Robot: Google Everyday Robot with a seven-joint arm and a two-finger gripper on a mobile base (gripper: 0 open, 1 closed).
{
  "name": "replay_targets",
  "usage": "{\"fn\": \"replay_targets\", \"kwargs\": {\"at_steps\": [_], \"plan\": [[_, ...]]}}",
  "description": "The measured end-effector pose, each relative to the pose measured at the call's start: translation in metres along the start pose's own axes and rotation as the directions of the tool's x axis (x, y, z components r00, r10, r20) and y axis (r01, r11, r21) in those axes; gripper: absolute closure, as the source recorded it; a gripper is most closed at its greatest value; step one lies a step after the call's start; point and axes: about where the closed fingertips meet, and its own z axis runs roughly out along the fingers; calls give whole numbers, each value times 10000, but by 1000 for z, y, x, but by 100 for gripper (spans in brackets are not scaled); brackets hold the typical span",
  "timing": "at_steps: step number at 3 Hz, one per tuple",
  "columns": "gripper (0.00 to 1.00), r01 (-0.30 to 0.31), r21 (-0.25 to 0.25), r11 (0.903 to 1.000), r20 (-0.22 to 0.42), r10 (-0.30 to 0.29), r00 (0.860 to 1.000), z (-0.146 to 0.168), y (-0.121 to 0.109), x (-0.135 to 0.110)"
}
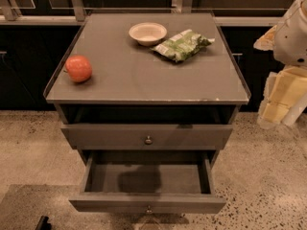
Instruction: Close middle drawer
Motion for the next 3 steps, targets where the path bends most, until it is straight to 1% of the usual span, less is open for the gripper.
{"fn": "replay_targets", "kwargs": {"at_steps": [1,2,3], "plan": [[0,0,0,10000,0,0,10000,0,0,0],[0,60,383,9992,182,-67,9998,2,13,3],[0,105,675,9977,969,-170,9951,21,49,21]]}}
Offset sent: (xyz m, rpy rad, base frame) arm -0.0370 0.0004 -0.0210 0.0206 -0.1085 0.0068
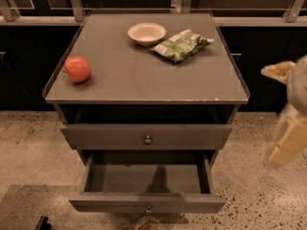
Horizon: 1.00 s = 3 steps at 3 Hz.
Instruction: Close middle drawer
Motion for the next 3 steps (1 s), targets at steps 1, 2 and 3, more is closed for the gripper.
{"fn": "replay_targets", "kwargs": {"at_steps": [1,2,3], "plan": [[0,-477,-374,9982,1307,522,9900,60,43,32],[0,-1322,-1338,9822,2637,1639,9506,157,95,60],[0,-2106,-2373,9483,2929,2766,9153,259,147,86]]}}
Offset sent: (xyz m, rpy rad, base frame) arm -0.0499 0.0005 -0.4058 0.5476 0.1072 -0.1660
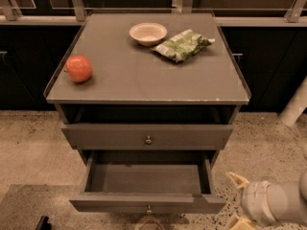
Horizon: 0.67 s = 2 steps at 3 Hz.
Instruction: Close middle drawer
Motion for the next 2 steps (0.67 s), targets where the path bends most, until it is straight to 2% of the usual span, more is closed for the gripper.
{"fn": "replay_targets", "kwargs": {"at_steps": [1,2], "plan": [[19,-528,137,9985,229,525,9984,29,-9,21],[41,-528,137,9985,229,525,9984,29,-9,21]]}}
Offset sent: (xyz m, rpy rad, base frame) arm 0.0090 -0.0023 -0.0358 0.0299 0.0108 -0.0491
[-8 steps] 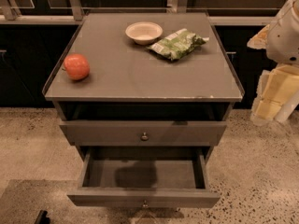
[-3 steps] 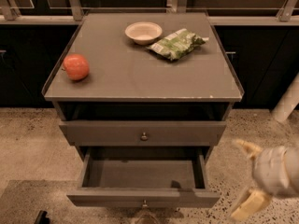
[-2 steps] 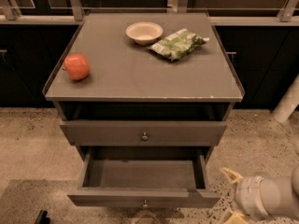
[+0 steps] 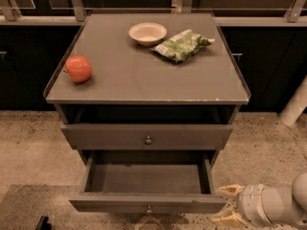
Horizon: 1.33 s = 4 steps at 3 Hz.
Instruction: Close middle drawer
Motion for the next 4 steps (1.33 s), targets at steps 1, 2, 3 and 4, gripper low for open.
{"fn": "replay_targets", "kwargs": {"at_steps": [1,2,3,4], "plan": [[65,0,0,10000,1,0,10000,0,0,0],[88,-223,107,9997,452,218,9987,25,0,27],[100,-597,569,9966,1289,520,9903,67,-22,64],[100,-1242,442,9913,1929,1135,9746,116,-38,99]]}}
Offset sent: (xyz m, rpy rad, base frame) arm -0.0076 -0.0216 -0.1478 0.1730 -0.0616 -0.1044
